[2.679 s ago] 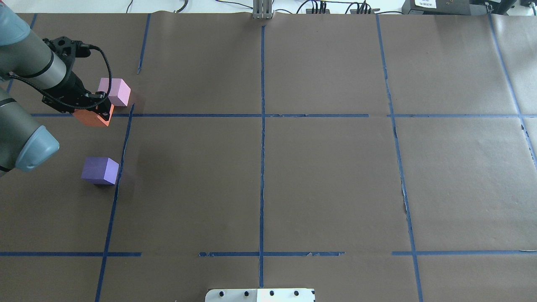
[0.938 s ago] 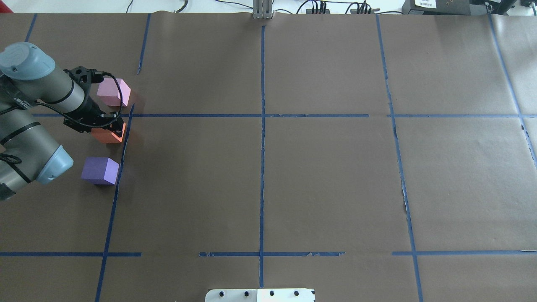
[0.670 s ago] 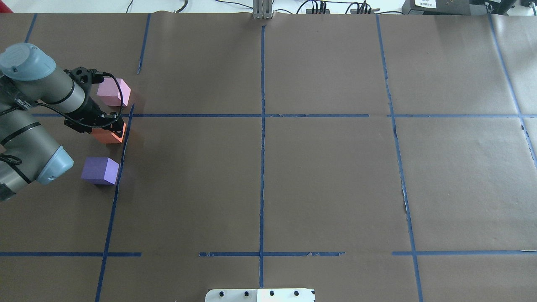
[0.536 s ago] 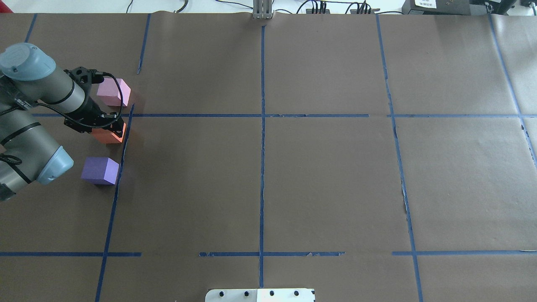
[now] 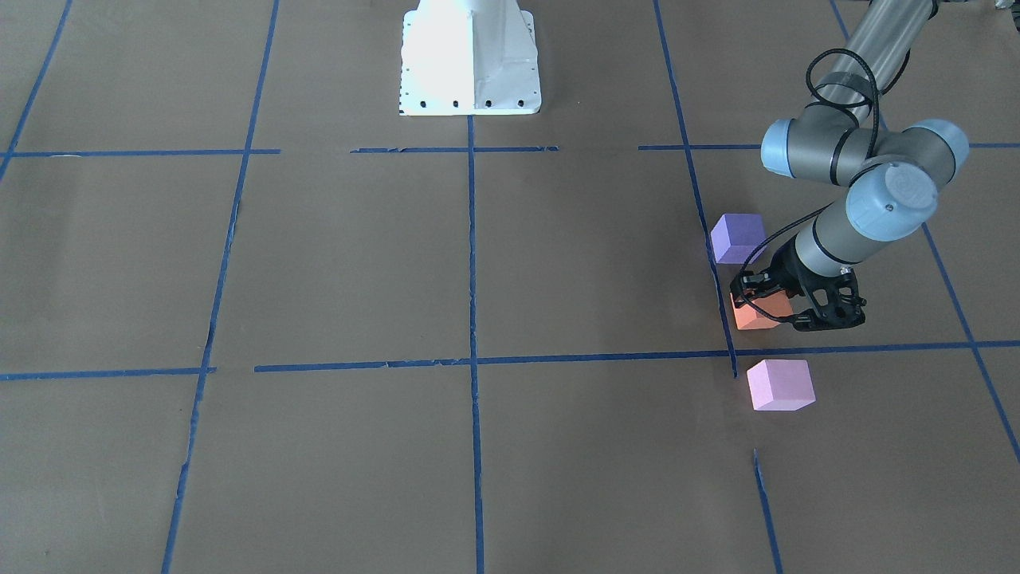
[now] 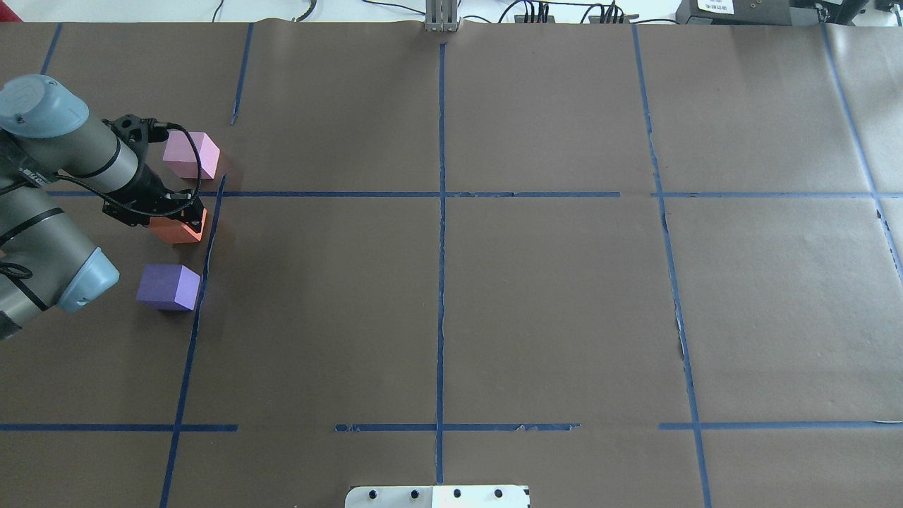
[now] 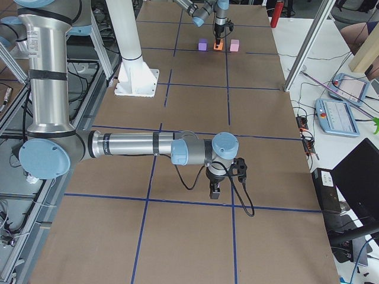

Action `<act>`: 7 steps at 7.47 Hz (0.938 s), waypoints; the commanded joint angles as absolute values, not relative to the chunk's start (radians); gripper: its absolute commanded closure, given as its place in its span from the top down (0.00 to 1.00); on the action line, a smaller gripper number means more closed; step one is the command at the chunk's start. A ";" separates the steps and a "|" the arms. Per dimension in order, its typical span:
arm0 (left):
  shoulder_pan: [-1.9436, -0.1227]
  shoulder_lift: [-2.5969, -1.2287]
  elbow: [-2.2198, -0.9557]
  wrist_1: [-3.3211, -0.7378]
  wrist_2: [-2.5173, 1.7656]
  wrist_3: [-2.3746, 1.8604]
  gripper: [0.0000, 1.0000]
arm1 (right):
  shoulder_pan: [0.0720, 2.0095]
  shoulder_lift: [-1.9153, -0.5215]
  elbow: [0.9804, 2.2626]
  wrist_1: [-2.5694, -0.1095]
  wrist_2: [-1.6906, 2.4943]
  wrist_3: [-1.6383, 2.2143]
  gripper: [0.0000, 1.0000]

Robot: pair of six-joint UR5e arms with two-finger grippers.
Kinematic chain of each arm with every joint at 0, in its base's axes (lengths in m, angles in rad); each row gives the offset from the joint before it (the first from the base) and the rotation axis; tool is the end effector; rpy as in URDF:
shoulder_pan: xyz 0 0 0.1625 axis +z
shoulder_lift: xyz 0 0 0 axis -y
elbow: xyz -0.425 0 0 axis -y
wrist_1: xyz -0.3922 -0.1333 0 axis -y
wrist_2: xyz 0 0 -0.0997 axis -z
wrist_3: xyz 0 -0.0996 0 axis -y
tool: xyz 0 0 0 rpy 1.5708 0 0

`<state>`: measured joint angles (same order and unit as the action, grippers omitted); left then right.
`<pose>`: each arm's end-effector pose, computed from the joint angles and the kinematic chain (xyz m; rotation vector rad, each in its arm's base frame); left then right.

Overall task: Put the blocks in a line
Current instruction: 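Lower the orange cube between the pink and purple cubes, adjusting alignment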

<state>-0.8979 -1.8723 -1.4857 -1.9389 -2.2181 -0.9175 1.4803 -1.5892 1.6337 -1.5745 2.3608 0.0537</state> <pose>0.3393 -0.5432 0.4954 -0.0540 0.8413 -0.0408 0.0183 -0.4901 0.6360 -0.0183 -0.7907 -0.0510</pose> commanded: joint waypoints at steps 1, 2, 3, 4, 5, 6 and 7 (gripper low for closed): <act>-0.899 -1.871 -1.483 -1.939 -2.218 -0.919 0.29 | 1.480 -1.589 1.634 -1.574 2.361 0.054 1.00; -0.897 -1.871 -1.483 -1.939 -2.218 -0.919 0.35 | 1.480 -1.589 1.634 -1.574 2.361 0.054 1.00; -0.897 -1.870 -1.480 -1.944 -2.217 -0.917 0.49 | 1.480 -1.589 1.634 -1.575 2.361 0.054 1.00; -0.897 -1.870 -1.479 -1.951 -2.217 -0.917 0.62 | 1.480 -1.589 1.634 -1.574 2.361 0.054 1.00; -0.897 -1.870 -1.479 -1.953 -2.217 -0.917 0.76 | 1.480 -1.589 1.634 -1.574 2.361 0.054 1.00; -0.897 -1.870 -1.477 -1.960 -2.217 -0.917 0.99 | 1.480 -1.589 1.634 -1.574 2.361 0.054 1.00; -0.897 -1.870 -1.477 -1.960 -2.217 -0.916 0.99 | 1.480 -1.589 1.634 -1.575 2.361 0.054 1.00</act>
